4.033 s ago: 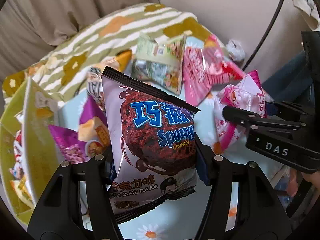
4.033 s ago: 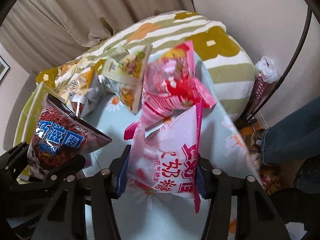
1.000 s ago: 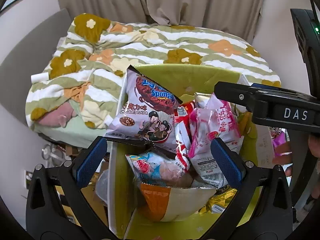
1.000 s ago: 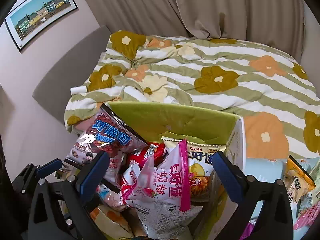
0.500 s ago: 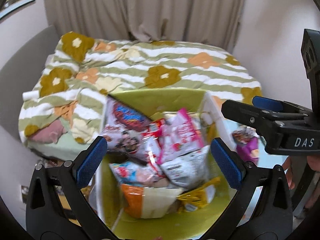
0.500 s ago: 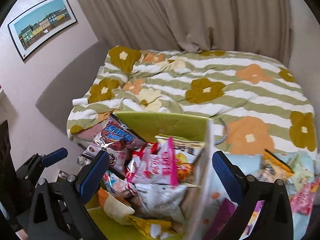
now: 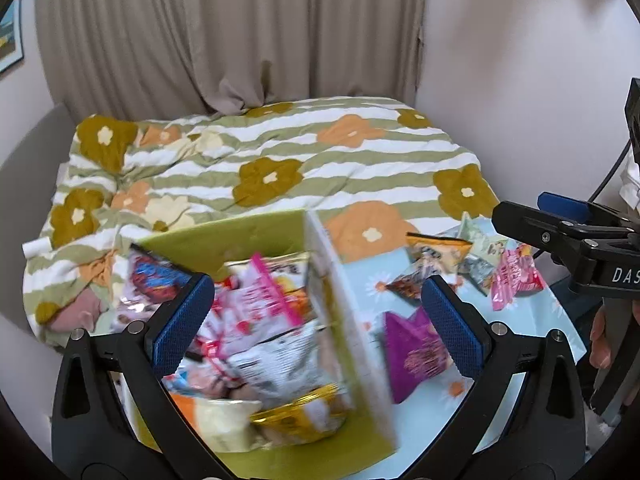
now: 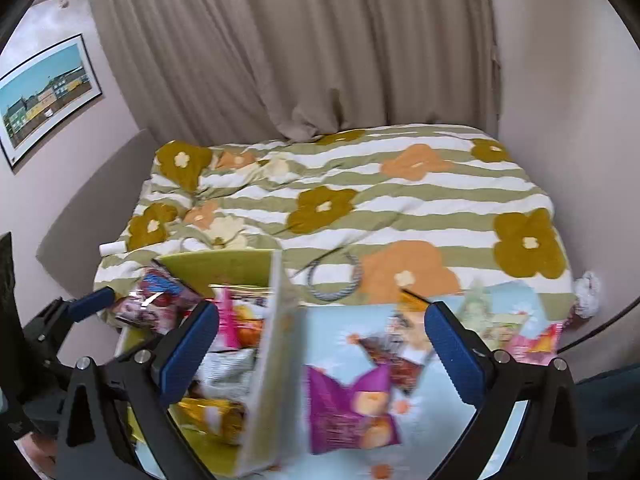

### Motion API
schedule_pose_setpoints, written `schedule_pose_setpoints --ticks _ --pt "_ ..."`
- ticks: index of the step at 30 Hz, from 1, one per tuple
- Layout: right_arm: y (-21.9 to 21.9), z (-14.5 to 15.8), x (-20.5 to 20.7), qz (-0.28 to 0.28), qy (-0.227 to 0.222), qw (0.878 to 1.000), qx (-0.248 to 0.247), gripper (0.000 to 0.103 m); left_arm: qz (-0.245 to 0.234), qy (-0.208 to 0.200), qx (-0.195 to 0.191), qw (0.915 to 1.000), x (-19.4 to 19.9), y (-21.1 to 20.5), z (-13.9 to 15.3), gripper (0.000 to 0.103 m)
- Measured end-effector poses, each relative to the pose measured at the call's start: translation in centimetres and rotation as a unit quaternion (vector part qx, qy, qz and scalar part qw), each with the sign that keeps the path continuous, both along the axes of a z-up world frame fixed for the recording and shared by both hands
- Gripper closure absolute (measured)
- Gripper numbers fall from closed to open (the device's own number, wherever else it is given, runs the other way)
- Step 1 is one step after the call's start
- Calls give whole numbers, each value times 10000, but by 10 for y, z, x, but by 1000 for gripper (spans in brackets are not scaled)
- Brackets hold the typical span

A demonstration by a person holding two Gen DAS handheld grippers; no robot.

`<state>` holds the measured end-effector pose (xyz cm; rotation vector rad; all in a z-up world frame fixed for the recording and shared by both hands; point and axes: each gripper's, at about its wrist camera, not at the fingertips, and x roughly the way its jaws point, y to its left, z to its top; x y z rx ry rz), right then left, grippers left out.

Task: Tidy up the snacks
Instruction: 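Move both tools back over the remaining snack bags on the table, then grasp the yellow barbecue chip bag with the left tool while the right tool grasps the green-white bag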

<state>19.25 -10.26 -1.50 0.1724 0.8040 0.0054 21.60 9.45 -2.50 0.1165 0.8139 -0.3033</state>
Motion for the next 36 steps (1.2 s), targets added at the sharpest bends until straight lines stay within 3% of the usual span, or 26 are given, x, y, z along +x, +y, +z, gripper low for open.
schedule_pose_setpoints --ticks 8,13,18,28,34,36 --pt "-99 -11 -13 -13 139 9999 -16 1 -172 217 339 9990 9 -99 -19 0" --pt "-154 -32 -6 240 390 9989 -45 1 -319 587 592 9960 27 -151 -56 0" --pt "-192 -72 13 744 834 9936 -144 1 -555 1092 846 9889 49 -189 -105 0" --pt "-209 -132 51 1613 1286 9785 -75 0 -808 1676 1387 9727 94 -226 -174 0" --pt "-190 -168 70 2276 1740 9578 -236 1 -867 1875 1682 9639 108 -235 -200 0" --pt "-185 -174 74 2393 1818 9534 -264 1 -854 2015 1671 9613 111 -237 -207 6"
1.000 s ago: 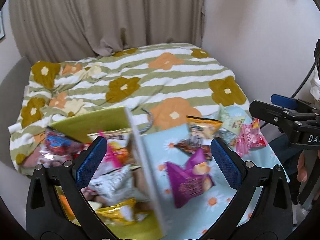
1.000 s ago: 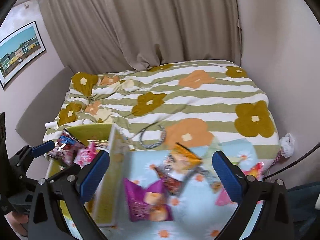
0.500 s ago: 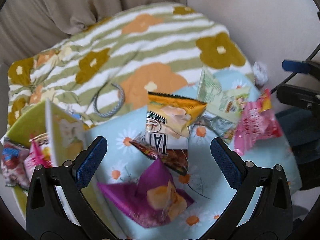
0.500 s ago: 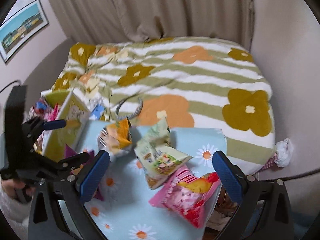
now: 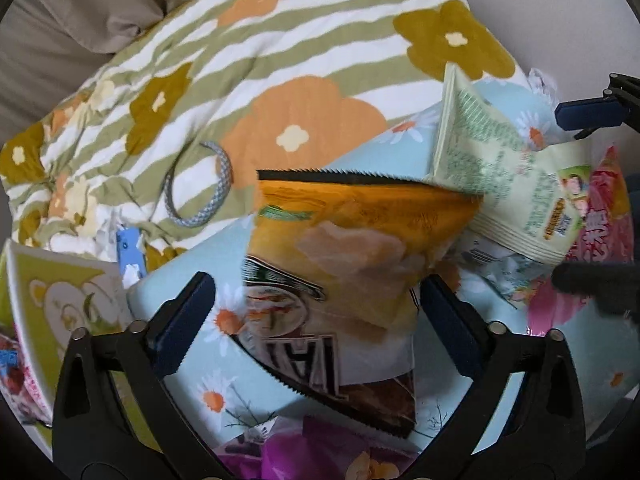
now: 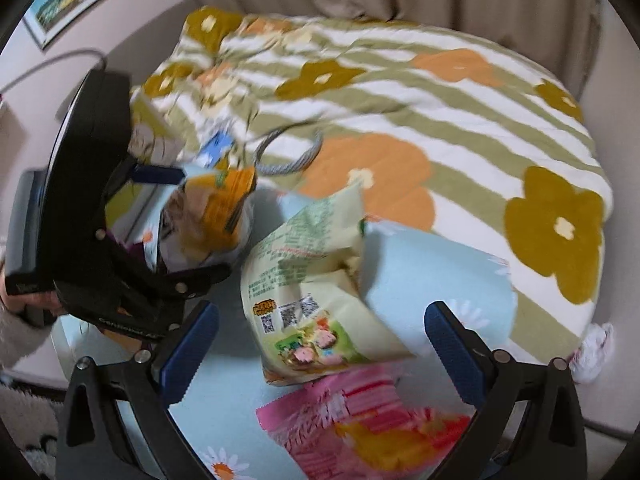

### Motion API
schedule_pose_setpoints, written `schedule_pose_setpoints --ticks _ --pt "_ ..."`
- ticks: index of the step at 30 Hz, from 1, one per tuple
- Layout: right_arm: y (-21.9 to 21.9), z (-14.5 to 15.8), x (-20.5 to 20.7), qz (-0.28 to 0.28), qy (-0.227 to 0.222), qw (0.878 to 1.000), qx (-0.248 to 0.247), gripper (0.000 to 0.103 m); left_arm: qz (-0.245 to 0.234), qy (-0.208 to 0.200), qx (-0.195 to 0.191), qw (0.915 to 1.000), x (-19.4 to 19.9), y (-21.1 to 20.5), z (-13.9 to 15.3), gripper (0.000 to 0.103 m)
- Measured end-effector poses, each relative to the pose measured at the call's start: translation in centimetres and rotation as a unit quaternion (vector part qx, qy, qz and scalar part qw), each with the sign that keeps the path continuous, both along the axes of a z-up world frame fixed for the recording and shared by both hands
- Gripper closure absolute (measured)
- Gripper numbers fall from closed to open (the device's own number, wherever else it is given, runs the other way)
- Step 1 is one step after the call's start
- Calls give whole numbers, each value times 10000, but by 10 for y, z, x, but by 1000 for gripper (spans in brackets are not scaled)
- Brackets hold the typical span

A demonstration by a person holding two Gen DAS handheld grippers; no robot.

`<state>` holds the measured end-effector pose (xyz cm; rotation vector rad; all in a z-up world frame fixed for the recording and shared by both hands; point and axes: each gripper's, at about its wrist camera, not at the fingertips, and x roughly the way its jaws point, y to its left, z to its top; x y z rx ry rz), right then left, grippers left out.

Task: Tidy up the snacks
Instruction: 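Grasp the yellow barbecue chip bag with the left tool while the right tool grasps the green-white bag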

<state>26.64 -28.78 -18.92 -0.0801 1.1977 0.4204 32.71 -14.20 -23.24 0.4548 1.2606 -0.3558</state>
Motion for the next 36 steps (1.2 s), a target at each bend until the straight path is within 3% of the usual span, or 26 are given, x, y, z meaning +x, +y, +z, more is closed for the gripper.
schedule_pose_setpoints --ticks 2,4,16,22,29,36 --pt "3 -6 4 107 100 9999 22 1 21 141 27 9999 2 1 -5 26" --pt "6 -11 8 187 177 9997 21 1 39 278 59 9996 3 1 -10 34" --pt "25 -34 24 586 547 9967 -121 13 233 263 -39 9994 -1 8 -8 39" --pt "35 -46 23 720 667 9951 -149 32 476 258 -157 9984 -8 14 -5 39" --pt "35 -39 15 666 519 9962 -226 40 567 220 -220 9979 -16 18 -1 40" --pt "34 -10 5 470 210 9986 -73 41 568 -10 -414 9975 -25 22 27 40"
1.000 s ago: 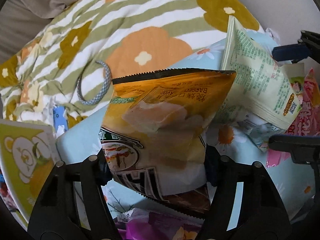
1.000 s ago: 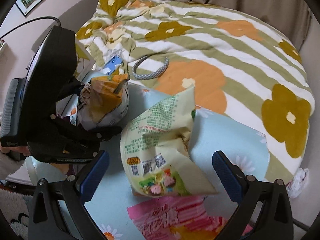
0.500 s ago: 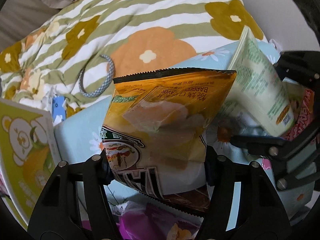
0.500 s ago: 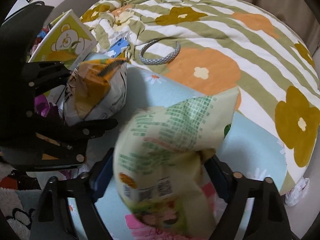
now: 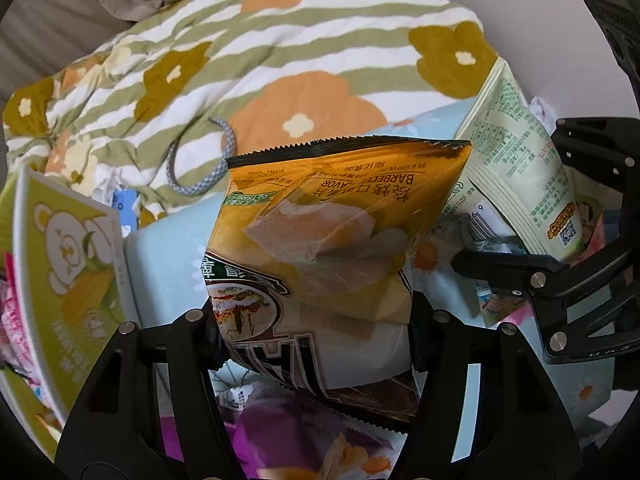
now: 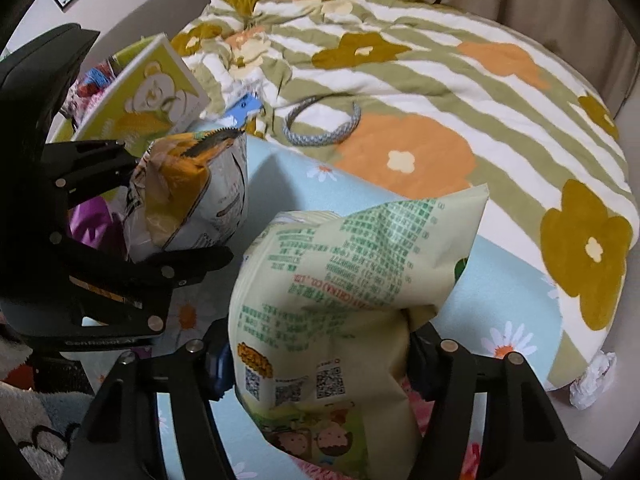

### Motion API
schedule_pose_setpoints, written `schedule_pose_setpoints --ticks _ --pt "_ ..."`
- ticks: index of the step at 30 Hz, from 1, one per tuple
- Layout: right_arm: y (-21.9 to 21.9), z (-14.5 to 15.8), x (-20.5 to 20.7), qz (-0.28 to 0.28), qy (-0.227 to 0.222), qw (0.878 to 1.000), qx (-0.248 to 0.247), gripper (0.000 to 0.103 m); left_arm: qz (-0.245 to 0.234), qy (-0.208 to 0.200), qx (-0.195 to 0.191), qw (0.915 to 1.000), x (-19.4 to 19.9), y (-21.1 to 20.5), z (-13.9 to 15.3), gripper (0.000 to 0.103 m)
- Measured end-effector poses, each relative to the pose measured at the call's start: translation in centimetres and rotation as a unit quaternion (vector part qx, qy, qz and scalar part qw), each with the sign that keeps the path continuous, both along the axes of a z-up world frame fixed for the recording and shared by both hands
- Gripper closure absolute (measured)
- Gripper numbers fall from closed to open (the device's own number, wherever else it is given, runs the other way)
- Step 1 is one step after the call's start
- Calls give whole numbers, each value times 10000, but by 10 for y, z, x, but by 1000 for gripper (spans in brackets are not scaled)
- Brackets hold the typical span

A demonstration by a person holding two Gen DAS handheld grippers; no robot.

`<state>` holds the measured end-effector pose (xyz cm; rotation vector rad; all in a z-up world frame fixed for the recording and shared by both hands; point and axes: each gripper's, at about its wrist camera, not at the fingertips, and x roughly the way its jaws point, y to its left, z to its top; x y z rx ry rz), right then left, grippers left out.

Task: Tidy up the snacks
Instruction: 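Grasp the yellow barbecue chip bag with the left tool while the right tool grasps the green-white bag, then drop the barbecue chip bag into the box while the right tool drops the green-white bag in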

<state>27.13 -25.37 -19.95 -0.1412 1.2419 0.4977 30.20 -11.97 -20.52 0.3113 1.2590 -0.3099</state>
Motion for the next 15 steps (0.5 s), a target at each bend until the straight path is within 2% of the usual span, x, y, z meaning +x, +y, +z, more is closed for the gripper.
schedule_pose_setpoints --ticks 7,15 --pt "6 37 -19 -186 -324 9993 34 41 12 -373 -232 9990 -14 8 41 40" --pt "27 92 -40 -505 -758 9958 57 41 51 -891 -733 9933 -37 37 101 41"
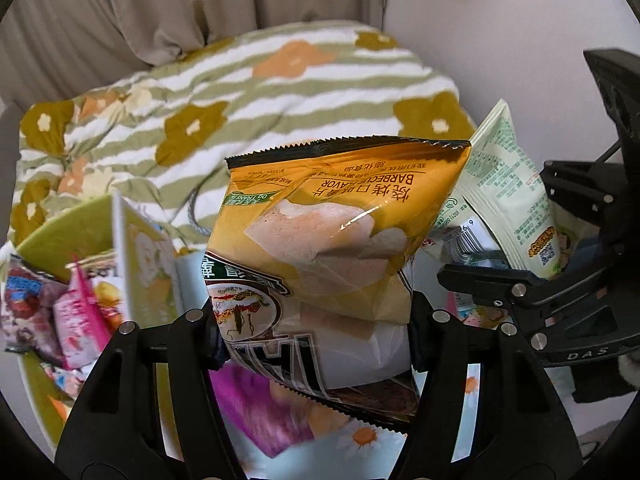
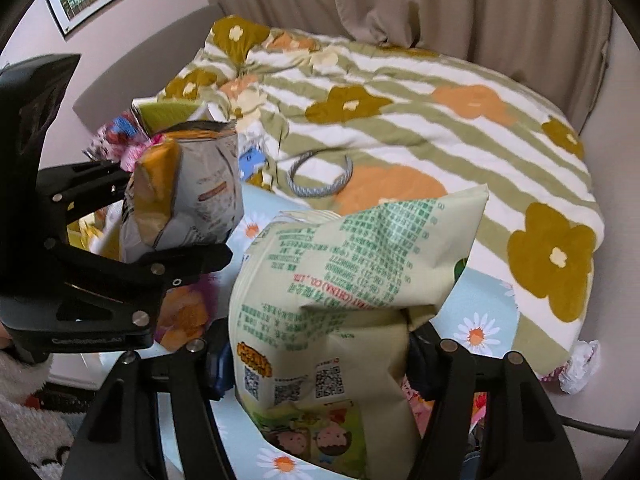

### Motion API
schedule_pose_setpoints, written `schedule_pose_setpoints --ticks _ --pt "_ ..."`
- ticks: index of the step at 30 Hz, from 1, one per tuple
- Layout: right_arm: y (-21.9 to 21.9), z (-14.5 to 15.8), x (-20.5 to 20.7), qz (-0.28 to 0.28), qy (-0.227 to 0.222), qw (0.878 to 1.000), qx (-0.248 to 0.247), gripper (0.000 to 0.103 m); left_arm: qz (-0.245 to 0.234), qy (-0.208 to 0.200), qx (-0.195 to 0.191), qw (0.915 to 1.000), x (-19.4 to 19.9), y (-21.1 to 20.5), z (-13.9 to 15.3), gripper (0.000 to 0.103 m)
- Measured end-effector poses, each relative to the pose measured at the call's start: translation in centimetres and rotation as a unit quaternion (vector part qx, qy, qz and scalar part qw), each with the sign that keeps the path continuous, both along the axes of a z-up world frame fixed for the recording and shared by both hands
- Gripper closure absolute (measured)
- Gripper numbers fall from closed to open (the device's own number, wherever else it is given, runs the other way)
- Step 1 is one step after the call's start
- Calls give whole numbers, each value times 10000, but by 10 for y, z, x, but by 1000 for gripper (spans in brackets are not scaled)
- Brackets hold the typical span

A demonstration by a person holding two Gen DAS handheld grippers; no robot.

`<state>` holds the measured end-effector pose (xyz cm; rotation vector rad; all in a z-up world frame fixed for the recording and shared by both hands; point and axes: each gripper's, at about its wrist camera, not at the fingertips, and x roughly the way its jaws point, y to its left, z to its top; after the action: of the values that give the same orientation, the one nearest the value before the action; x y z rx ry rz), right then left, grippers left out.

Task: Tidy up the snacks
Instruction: 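Drop the barbecue chip bag into the box while the right tool drops the green-white bag in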

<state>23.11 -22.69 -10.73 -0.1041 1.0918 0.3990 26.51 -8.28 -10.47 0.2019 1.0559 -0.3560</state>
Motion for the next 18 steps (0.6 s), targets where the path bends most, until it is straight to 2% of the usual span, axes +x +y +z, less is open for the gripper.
schedule_pose_setpoints --ticks 5,9,14,18 --pt "31 31 -6 -93 -222 9996 154 41 201 -294 -159 9992 -14 44 36 40" --pt "66 49 -5 -65 -405 9987 288 41 484 -485 -133 9976 -22 90 56 40" --pt "116 63 3 9 -492 9968 630 41 1012 -585 -82 9931 -29 158 66 40" --pt "160 67 10 68 -487 9946 917 41 1441 -518 -5 9882 -33 211 61 40"
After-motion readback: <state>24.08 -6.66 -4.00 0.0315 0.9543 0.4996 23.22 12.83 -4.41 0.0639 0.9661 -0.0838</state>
